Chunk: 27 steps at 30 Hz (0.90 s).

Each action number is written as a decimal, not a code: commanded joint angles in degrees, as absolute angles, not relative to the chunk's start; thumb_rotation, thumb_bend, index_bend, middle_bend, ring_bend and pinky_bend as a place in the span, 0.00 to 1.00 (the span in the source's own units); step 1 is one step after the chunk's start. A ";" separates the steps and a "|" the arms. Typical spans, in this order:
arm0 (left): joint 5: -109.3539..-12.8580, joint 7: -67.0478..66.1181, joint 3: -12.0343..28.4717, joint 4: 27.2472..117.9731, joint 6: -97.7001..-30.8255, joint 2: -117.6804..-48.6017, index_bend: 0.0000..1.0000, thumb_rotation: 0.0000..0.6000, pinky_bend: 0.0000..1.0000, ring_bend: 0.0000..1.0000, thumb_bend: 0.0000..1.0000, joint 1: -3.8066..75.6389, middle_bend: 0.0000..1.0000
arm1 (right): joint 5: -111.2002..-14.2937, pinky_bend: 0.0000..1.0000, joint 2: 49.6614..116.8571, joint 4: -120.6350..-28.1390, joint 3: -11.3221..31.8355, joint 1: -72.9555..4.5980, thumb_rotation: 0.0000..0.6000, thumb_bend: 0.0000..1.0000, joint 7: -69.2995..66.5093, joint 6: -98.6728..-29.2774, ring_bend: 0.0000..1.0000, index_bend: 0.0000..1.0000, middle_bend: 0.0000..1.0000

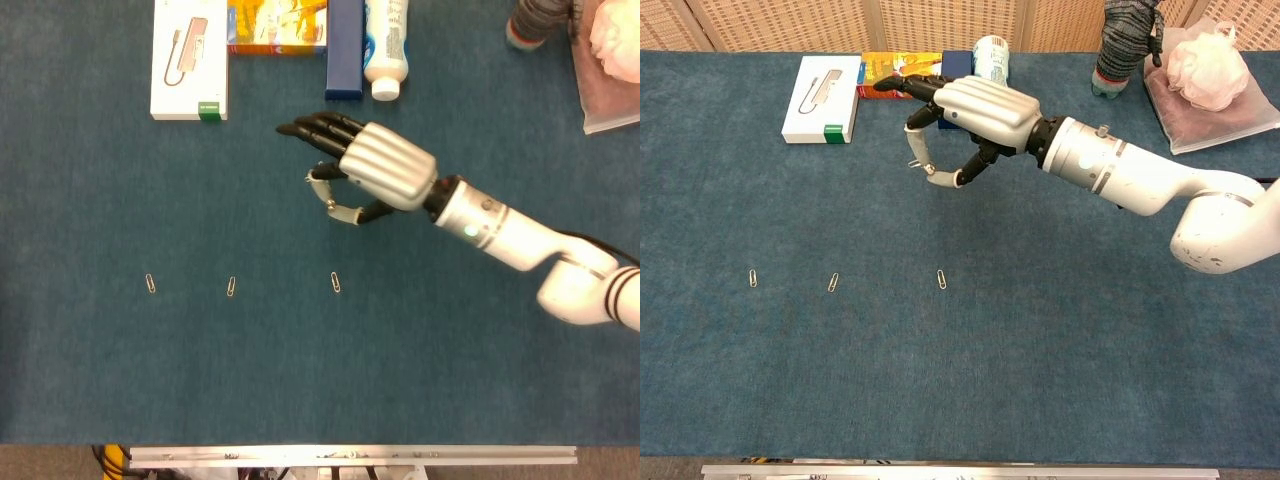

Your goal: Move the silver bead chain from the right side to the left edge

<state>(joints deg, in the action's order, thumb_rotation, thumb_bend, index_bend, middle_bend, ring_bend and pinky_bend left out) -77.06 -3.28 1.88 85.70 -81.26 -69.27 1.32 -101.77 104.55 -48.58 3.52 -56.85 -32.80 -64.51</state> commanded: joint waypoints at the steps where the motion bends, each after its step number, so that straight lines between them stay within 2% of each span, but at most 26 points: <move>1: -77.03 -3.20 1.79 85.61 -81.32 -69.22 0.25 1.00 0.37 0.22 0.18 1.16 0.35 | -100.96 0.10 105.84 -47.39 4.28 -58.39 1.00 0.30 -33.49 -63.52 0.00 0.66 0.05; 12: -76.95 -3.51 1.85 85.65 -81.38 -69.40 0.25 1.00 0.37 0.22 0.18 0.94 0.35 | -99.25 0.10 109.47 -45.14 5.42 -62.48 1.00 0.30 -35.17 -61.94 0.00 0.65 0.05; 13: -76.96 -3.60 1.87 85.73 -81.37 -69.43 0.25 1.00 0.37 0.22 0.18 0.96 0.35 | -99.12 0.10 109.72 -44.77 5.29 -62.92 1.00 0.27 -34.63 -61.02 0.00 0.61 0.05; 14: -76.96 -3.71 1.88 85.81 -81.34 -69.46 0.25 1.00 0.37 0.22 0.18 0.98 0.35 | -98.92 0.10 109.86 -44.50 5.14 -63.39 1.00 0.19 -33.75 -59.76 0.00 0.46 0.03; 15: -76.96 -3.84 1.87 85.94 -81.31 -69.46 0.25 1.00 0.37 0.22 0.18 0.99 0.35 | -98.45 0.10 109.96 -44.57 5.17 -63.87 1.00 0.14 -32.72 -58.33 0.00 0.37 0.03; 16: -76.95 -3.94 1.85 86.05 -81.31 -69.42 0.25 1.00 0.37 0.22 0.18 0.98 0.35 | -98.07 0.10 110.03 -44.75 5.31 -64.11 1.00 0.06 -31.94 -57.64 0.00 0.20 0.01; 17: -76.95 -4.05 1.84 86.14 -81.30 -69.39 0.25 1.00 0.37 0.22 0.18 0.97 0.35 | -97.75 0.10 110.06 -44.97 5.44 -64.21 1.00 0.01 -31.33 -57.34 0.00 0.08 0.00; 18: -76.94 -4.15 1.80 86.26 -81.35 -69.37 0.25 1.00 0.37 0.22 0.18 0.91 0.35 | -97.43 0.09 110.10 -45.11 5.59 -64.21 1.00 0.00 -30.61 -57.25 0.00 0.02 0.00; 27: -76.67 -4.76 1.95 86.73 -81.33 -69.41 0.25 1.00 0.37 0.22 0.18 0.87 0.35 | -95.29 0.09 108.76 -46.39 5.25 -62.18 1.00 0.00 -28.52 -58.17 0.00 0.00 0.00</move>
<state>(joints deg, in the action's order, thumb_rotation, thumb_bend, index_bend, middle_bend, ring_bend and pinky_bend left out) -76.66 -4.75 1.94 86.72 -81.33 -69.40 0.86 -95.42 108.95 -46.23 5.36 -62.37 -28.55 -58.09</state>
